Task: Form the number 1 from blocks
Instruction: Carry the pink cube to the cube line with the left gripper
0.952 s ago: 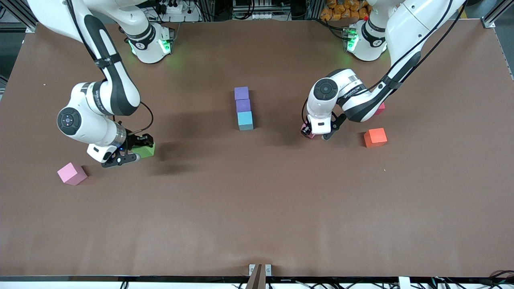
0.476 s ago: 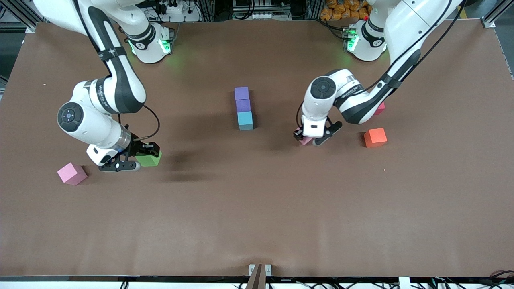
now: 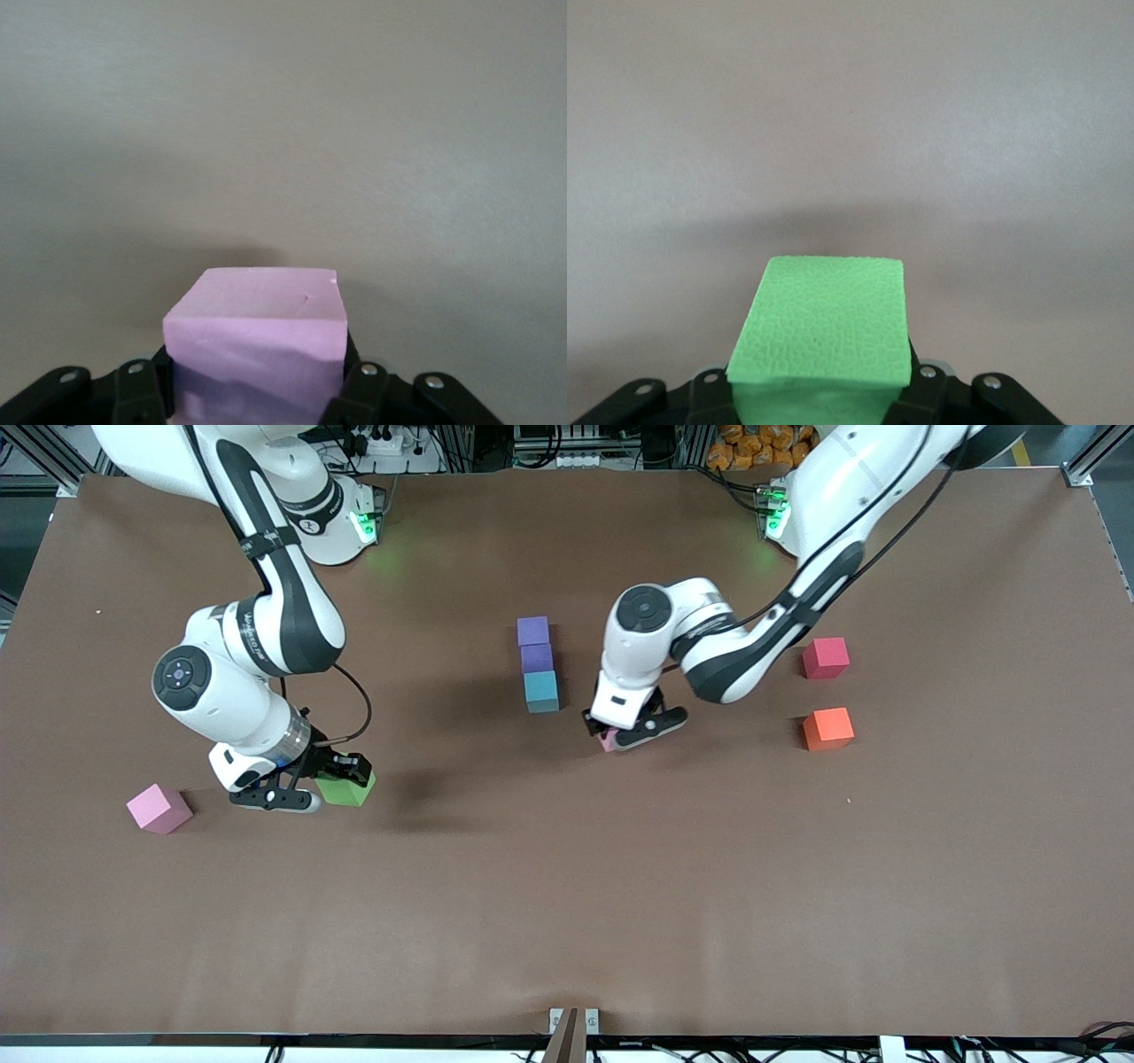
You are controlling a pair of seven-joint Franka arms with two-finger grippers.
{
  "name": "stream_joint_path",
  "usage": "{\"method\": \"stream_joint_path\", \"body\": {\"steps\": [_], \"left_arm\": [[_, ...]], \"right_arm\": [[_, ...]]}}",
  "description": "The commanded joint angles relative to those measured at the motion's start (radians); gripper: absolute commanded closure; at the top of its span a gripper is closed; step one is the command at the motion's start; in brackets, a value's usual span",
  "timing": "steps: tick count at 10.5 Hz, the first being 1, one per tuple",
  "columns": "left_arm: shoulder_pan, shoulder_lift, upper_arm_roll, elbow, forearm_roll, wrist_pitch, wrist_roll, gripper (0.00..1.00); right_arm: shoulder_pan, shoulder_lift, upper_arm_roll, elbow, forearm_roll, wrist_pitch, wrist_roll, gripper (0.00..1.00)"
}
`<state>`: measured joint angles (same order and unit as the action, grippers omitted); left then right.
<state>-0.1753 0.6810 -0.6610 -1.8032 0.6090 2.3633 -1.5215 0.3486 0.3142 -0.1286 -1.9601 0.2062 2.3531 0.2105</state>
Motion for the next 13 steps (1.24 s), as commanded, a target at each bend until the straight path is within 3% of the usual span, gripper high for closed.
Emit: {"method": "stream_joint_path", "body": {"steps": [1,5,8,13], "left_arm": [[-0.134,0.089,0.082,0.151,0.002,-0.029,0.094,1.0],[-0.232,0.195,0.106,0.313,-0.009,-0.088,0.118,1.0],[-0.349,0.195,0.22,0.34,-0.121,-0.093,0.119,1.0],[-0.385,0.193,0.233,0.347,-0.135,-0.093,0.118,1.0]], "right_arm": [[0.001,0.028,-0.009,0.021,0.016,0.02,0.017,0.51],[-0.007,0.028,-0.016,0.021,0.03,0.023,0.032,0.51],[0.006,0.028,-0.016,0.02,0.096,0.023,0.039,0.51],[0.045,0.026,-0.01,0.02,0.098,0.026,0.168,0.51]]}}
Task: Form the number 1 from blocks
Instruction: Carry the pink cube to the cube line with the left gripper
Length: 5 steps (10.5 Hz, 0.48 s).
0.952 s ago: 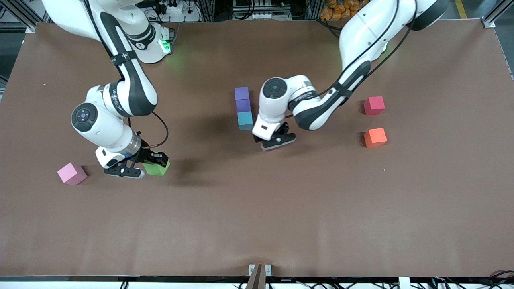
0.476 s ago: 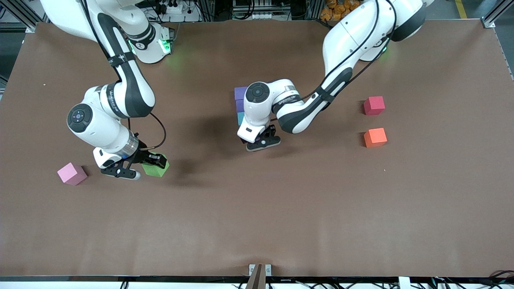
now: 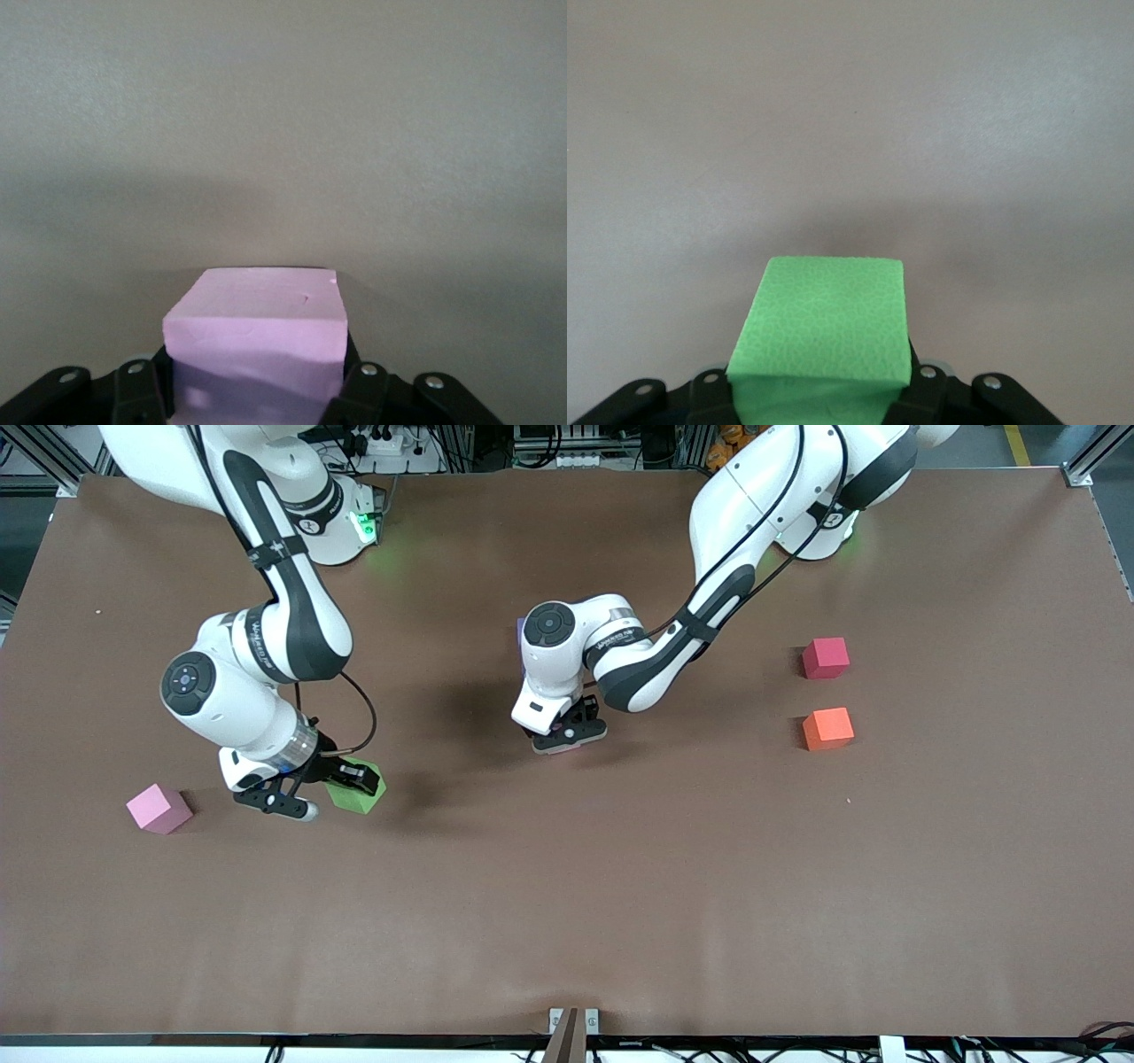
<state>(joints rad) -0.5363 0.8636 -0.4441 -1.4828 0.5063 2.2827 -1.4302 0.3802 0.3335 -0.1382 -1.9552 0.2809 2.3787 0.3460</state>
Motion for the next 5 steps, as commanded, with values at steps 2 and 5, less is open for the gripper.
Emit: {"method": "stream_joint_path", "body": {"steps": [2,5], "left_arm": [[-0.036,0.011,0.016,0.032,-0.034,-0.012,0.027,1.0],[-0.047,0.011,0.016,0.041,-0.034,-0.012,0.022,1.0]], "right_arm": [[0.023,0.006,0.0,0.012,0.023,-0.001,0.048,0.51],[0.057,0.004,0.0,0.009,0.023,0.002,0.112,0.51]]}}
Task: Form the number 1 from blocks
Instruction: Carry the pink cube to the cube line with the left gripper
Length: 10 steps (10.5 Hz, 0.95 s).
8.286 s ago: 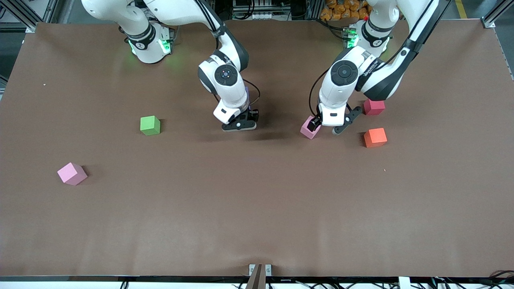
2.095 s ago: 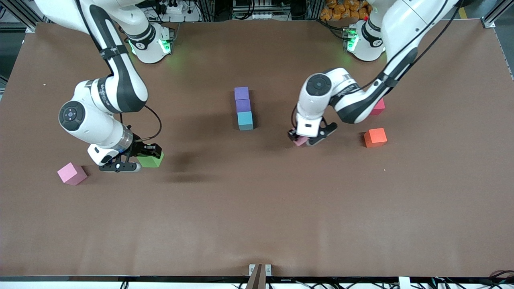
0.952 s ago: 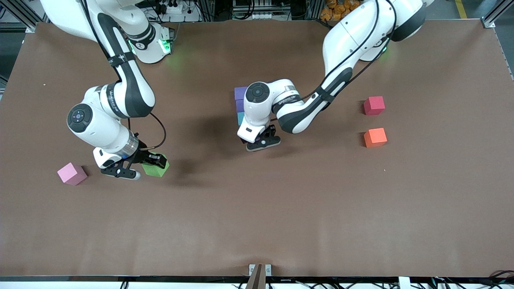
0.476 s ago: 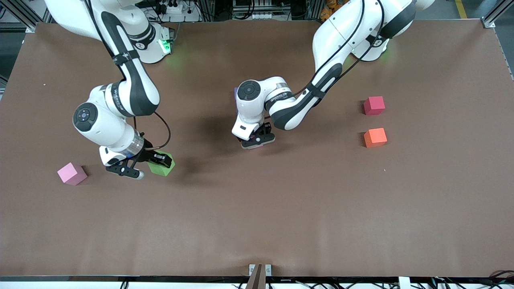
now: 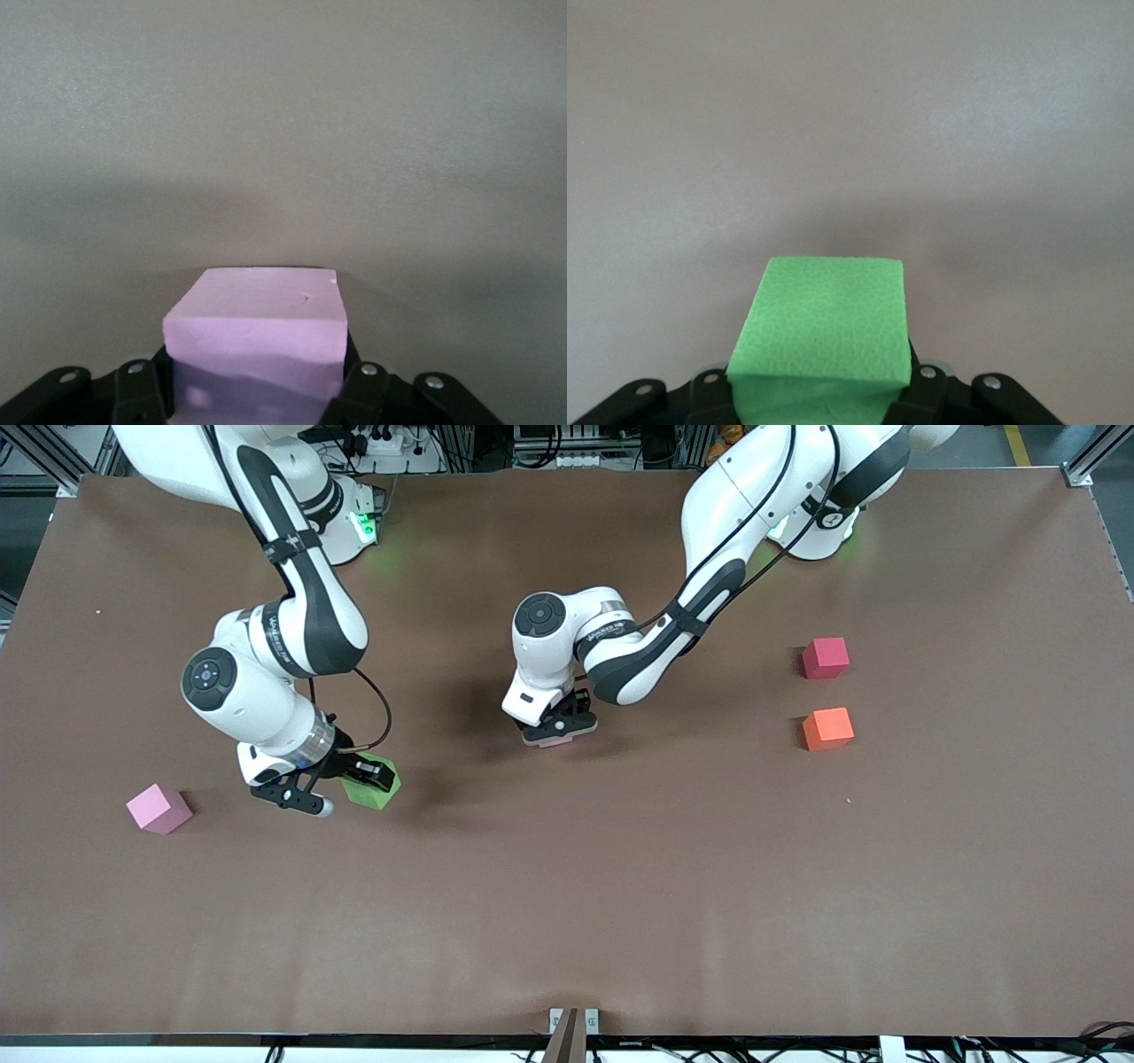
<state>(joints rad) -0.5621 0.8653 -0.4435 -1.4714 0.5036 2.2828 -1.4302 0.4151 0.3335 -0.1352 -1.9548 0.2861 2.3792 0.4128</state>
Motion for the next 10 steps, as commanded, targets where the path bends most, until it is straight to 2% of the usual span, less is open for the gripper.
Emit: {"method": "stream_joint_path", "body": {"steps": [1,3,4,5,10], "left_arm": [[-0.024,0.009,0.016,0.029,-0.034,-0.012,0.022,1.0],[-0.033,0.008,0.017,0.028,-0.04,-0.016,0.022,1.0],[-0.047,0.006,0.017,0.028,-0.039,-0.034,0.019,0.9],[-0.061,0.005,0.017,0.026,-0.027,-0.06,0.019,0.01],[-0.056,-0.046,0.025,0.025,-0.028,-0.143,0.016,0.0]], "right_arm": [[0.033,0.004,-0.004,0.008,0.018,0.011,0.064,0.51],[0.039,0.004,-0.003,0.008,0.018,0.014,0.083,0.51],[0.041,0.004,-0.003,0.007,0.018,0.014,0.084,0.51],[0.044,0.004,-0.003,0.007,0.018,0.014,0.086,0.51],[0.057,0.004,-0.003,0.01,0.018,0.014,0.13,0.5]]}}
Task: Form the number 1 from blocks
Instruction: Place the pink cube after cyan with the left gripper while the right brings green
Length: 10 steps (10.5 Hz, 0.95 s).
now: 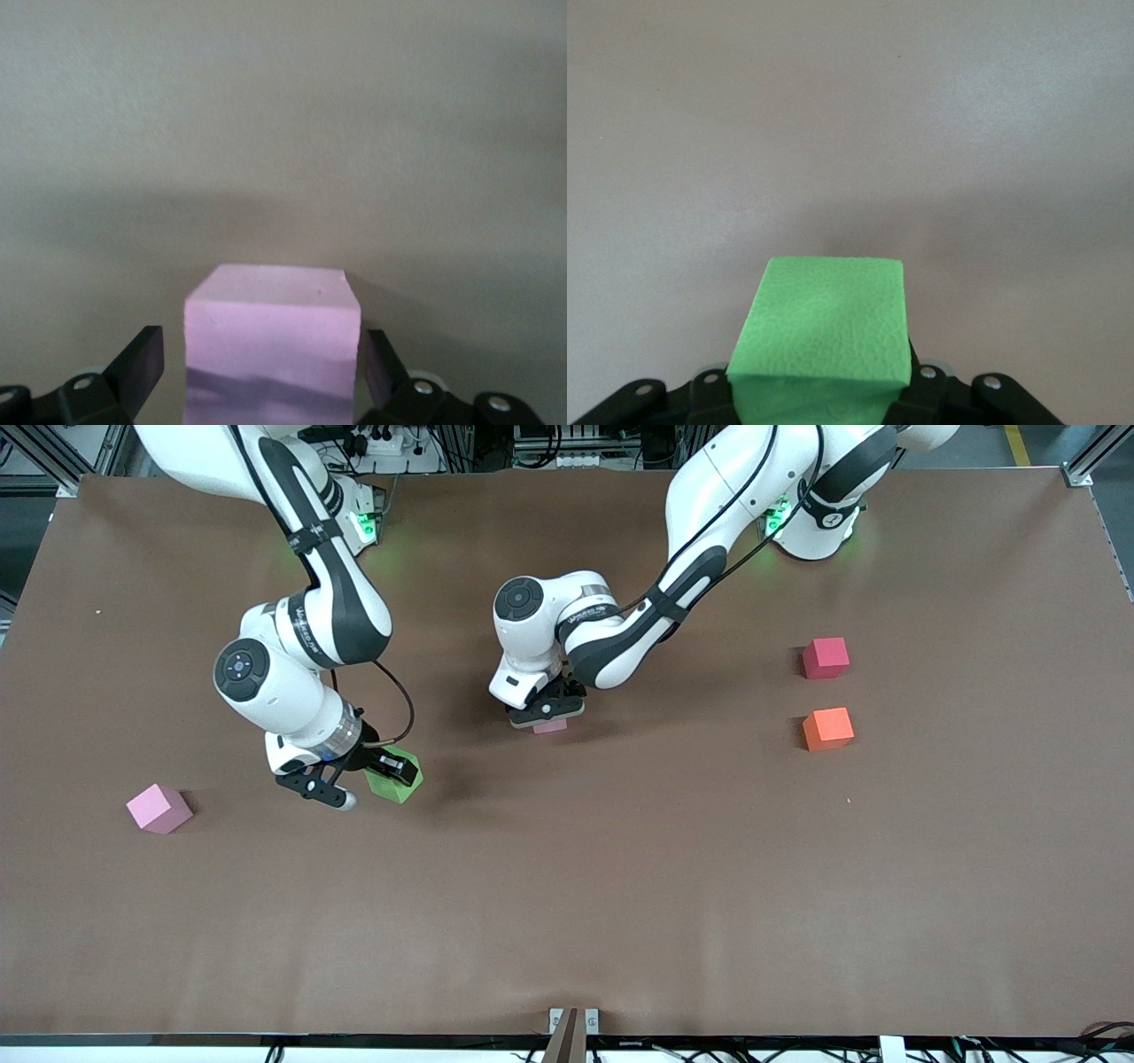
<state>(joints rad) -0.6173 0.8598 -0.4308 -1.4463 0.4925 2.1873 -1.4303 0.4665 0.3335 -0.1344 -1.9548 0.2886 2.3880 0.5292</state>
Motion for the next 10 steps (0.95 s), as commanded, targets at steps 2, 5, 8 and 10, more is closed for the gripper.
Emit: {"method": "stream_joint_path", "body": {"steps": [2,5,8,10], "left_arm": [[0.017,-0.096,0.012,0.0,-0.026,-0.105,0.016,0.0],[0.129,-0.226,0.009,-0.009,-0.029,-0.2,0.024,0.0],[0.282,-0.317,0.007,-0.009,-0.029,-0.238,0.034,0.0],[0.406,-0.349,0.001,-0.006,-0.029,-0.238,0.123,0.0]], "right_arm": [[0.014,0.004,-0.004,0.013,0.015,0.005,0.015,0.5],[0.082,0.015,-0.004,0.017,0.014,0.043,0.066,0.5],[0.203,0.109,-0.005,0.091,0.012,0.072,0.107,0.5],[0.277,0.206,-0.005,0.192,0.011,0.069,0.107,0.5]]}}
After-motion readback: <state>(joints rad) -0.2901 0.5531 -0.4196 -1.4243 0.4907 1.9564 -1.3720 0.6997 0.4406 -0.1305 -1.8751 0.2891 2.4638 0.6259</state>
